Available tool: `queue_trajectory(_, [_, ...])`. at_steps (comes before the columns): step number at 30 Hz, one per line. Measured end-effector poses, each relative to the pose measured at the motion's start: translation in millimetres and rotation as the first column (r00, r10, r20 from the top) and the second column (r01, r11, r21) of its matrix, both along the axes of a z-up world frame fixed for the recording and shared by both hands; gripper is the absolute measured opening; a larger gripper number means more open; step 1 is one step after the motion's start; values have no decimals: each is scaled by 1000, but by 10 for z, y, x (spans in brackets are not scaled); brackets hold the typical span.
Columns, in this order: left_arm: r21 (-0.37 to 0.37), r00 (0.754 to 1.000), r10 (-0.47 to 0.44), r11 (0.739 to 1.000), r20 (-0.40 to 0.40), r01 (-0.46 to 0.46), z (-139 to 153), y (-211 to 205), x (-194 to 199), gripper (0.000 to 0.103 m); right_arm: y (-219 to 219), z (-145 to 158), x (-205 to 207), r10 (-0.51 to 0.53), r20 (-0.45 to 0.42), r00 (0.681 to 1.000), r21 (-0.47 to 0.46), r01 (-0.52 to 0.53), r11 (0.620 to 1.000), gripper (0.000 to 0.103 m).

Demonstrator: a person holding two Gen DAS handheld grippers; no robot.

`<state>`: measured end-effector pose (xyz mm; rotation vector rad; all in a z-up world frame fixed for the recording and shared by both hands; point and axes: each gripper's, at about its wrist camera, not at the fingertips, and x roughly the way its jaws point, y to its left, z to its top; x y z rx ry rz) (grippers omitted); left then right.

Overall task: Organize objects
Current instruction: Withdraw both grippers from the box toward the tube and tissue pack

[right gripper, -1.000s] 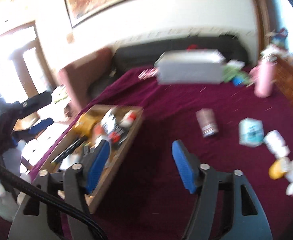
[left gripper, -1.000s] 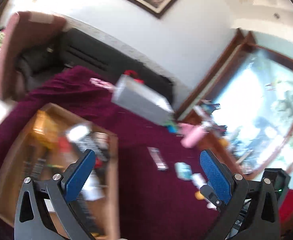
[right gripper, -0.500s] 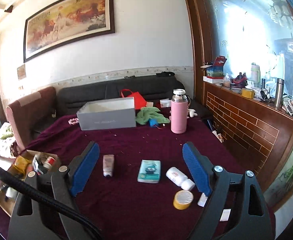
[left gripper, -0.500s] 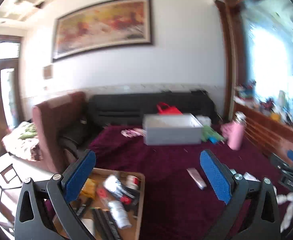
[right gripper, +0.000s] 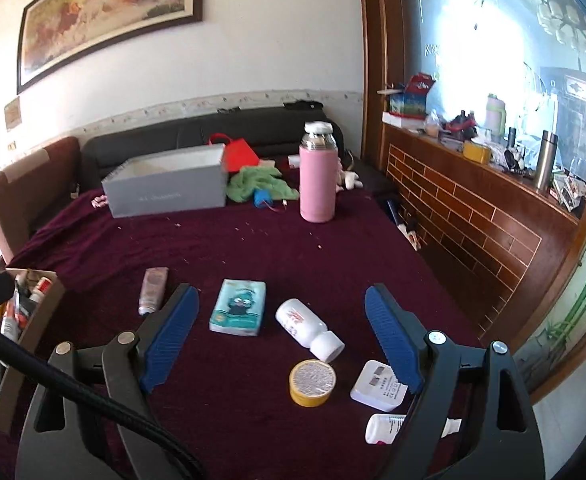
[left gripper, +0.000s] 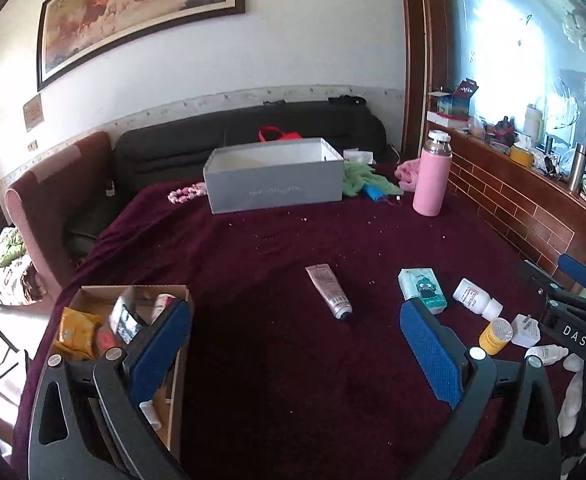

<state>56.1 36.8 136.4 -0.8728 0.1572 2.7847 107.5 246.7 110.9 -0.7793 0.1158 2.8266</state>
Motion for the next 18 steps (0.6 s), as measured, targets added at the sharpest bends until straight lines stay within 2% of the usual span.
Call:
queue_trajectory(11, [-48,995,25,999,93,-21,-249,222,-451,102,211,-211,-326,-2,58,998,-46,5,999,86])
queue_trajectory(18, [-82,987,67,995,148,-55,-437,259,-742,102,338,-309,-626,7,82,997,-112,3,994,86])
